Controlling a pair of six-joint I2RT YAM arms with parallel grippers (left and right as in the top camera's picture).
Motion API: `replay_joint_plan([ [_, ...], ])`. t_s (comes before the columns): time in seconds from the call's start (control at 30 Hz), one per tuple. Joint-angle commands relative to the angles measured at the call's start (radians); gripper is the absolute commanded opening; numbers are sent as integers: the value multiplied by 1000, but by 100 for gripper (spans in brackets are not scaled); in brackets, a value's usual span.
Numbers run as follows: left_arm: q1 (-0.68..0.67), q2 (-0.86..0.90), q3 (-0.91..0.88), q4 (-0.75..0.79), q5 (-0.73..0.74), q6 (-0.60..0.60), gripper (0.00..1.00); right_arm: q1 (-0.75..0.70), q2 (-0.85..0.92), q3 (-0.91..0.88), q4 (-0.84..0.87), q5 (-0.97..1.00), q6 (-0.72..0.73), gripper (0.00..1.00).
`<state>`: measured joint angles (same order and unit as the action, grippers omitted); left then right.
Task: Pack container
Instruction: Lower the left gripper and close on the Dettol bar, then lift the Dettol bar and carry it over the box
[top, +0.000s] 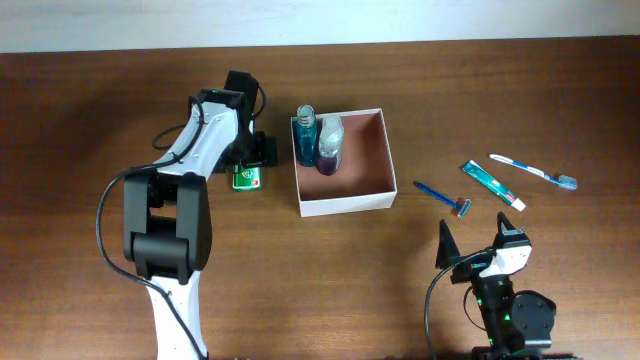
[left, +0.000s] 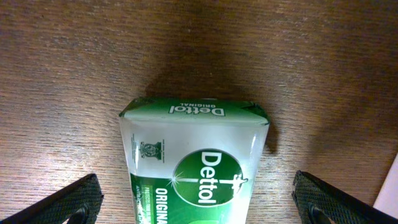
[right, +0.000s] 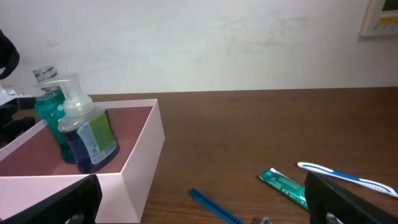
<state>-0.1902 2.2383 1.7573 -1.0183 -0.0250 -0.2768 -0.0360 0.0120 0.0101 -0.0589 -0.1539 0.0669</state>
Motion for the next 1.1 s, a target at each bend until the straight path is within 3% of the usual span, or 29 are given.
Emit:
replay_joint_plan([
  [0.0,5,26,-9,4,4,-6,99,-5,-8,-5,-6,8,-7,98],
  [0.57,5,38,-9,8,11,-6,95,-5,-8,-5,-5,8,-8,99],
  [0.73,4,38,-9,8,23,-6,89,-5,-8,-5,-5,8,-8,99],
  [1.07,4,38,-9,0,23,-6,51,-5,-8,-5,-6,8,-8,99],
])
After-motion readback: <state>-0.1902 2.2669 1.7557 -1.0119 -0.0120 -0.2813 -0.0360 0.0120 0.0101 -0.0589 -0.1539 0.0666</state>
